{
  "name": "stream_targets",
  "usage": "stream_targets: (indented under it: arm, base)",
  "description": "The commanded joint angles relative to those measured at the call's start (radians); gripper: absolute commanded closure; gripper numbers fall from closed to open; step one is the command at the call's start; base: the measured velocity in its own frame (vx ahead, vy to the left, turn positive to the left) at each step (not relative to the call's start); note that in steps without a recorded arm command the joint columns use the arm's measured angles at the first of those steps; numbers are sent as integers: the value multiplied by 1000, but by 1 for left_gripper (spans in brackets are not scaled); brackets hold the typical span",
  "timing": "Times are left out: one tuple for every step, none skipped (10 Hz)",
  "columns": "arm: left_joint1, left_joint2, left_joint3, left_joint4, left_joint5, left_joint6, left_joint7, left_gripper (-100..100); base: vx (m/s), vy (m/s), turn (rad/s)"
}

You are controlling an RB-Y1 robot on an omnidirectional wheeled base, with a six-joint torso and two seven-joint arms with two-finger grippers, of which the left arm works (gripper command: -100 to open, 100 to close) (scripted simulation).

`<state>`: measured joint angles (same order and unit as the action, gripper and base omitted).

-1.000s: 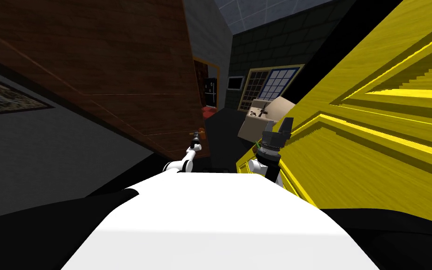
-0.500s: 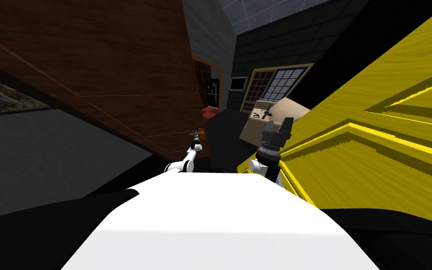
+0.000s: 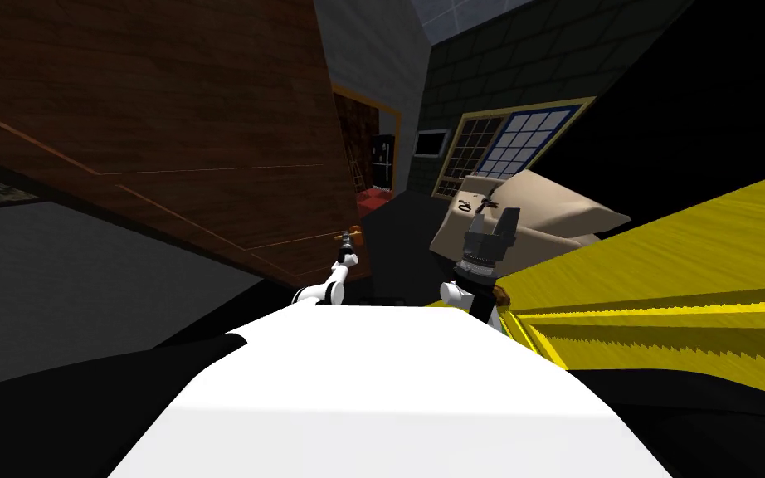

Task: Push the door open

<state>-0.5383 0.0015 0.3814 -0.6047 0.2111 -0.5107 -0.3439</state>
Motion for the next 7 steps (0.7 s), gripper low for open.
stream_targets:
  arm:
    - [-2,-6,31,-5,11,-9,-30,100]
    - [-3,-17,40,-6,14,-12,-41,100]
    - [-5,-38,54,-6,19,-16,-57,100]
    - [-6,-50,60,-6,21,-17,-65,100]
    - [-3,-42,55,-9,20,-12,-58,100]
    - [-4,-13,73,-11,27,-20,-72,100]
    - [-4,-8,77,-11,29,-21,-75,100]
  base:
    - [248,-59,141]
    - [220,-70,147]
    - [197,-99,143]
    - [152,-130,102]
    - [59,-51,47]
    - [114,53,-5]
    - [139,72,-14]
